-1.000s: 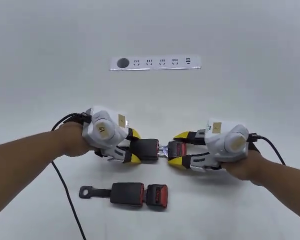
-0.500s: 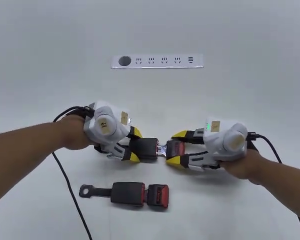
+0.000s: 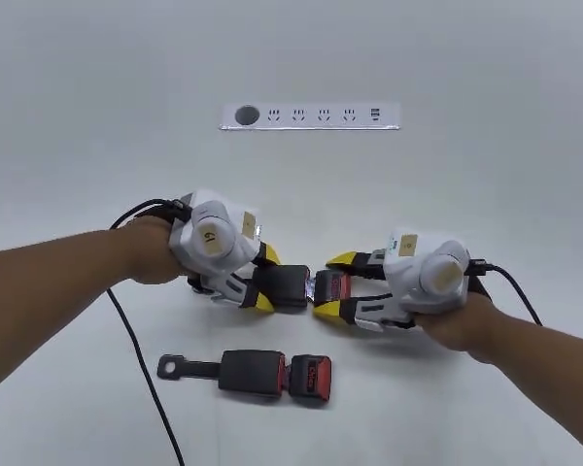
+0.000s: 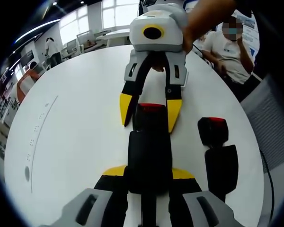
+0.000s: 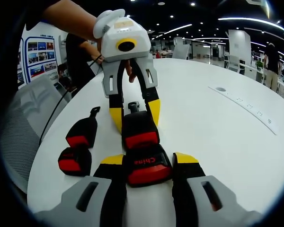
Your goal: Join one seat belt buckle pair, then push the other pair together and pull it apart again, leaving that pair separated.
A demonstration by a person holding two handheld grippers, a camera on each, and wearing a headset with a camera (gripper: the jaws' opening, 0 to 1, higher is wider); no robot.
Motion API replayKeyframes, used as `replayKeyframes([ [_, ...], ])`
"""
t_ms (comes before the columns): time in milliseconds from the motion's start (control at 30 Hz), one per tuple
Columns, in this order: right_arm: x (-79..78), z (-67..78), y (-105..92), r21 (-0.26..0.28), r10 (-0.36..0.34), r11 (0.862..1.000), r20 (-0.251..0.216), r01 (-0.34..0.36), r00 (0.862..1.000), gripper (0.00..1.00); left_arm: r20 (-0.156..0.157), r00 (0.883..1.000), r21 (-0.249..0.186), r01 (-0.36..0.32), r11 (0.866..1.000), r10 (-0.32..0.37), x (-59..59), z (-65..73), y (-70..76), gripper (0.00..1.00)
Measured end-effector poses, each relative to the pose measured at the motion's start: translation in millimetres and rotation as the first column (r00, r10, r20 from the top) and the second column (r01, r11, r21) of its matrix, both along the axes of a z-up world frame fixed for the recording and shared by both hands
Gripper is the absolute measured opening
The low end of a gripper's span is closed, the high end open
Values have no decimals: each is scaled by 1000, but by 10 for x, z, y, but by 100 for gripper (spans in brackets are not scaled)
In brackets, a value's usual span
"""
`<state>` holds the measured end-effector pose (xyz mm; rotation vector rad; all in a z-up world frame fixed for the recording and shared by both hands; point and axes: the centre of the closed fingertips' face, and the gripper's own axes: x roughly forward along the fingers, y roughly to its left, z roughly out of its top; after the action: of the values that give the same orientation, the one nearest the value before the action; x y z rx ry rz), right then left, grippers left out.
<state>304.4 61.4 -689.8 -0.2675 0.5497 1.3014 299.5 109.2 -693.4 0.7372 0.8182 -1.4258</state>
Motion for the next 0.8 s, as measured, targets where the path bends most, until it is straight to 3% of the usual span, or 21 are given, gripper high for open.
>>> replayKeyframes([
  [800,-17,26,40,-10,7,1000,9,-7,1000,36,0,1000,16,8,1000,-8,-23,9,0,33],
])
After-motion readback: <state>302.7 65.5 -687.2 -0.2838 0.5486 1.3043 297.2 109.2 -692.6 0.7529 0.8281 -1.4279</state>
